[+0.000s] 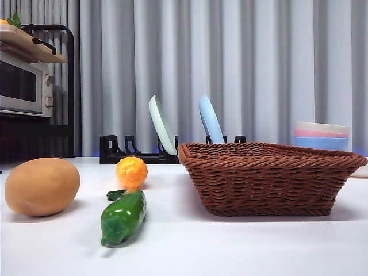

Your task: Pick up the basket,pick up the corn from the table,pick up the potato from the table,pick up the cucumber from the table,put all items into the basket

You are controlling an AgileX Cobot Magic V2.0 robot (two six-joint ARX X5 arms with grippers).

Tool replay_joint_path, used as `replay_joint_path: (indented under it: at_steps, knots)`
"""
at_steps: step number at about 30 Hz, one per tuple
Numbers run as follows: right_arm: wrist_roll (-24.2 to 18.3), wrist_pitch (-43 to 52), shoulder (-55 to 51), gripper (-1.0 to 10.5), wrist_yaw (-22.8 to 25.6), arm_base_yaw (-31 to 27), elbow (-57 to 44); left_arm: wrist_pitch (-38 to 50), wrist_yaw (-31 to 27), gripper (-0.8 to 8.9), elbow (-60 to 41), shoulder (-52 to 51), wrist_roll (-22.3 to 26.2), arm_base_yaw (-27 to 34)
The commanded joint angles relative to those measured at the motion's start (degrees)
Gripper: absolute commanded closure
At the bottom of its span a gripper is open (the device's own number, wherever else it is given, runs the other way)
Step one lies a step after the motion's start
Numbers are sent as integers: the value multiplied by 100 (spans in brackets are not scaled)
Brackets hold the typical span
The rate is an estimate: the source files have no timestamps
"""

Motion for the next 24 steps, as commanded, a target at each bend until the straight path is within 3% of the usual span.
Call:
replay_joint_path:
  at_steps: [1, 5, 11, 18, 24]
  knots:
    - [-155, 81, 114, 963, -66, 2, 385, -146, 26, 821, 431, 66, -98, 13]
    - [-597, 59, 575, 963, -68, 2, 977, -656, 2, 821, 1126, 511, 131, 15]
    - [-1593, 52, 1766, 963, -74, 2, 2070, -772, 63, 821, 2271, 1832, 844, 13]
    - [-2122, -260, 3331, 962, -136, 2, 3298, -940, 772, 821, 3689, 3512, 1423, 13]
    - [-2850, -1272, 4798, 962, -1241, 2, 4374, -1370, 1108, 818, 4684, 4859, 1436, 9]
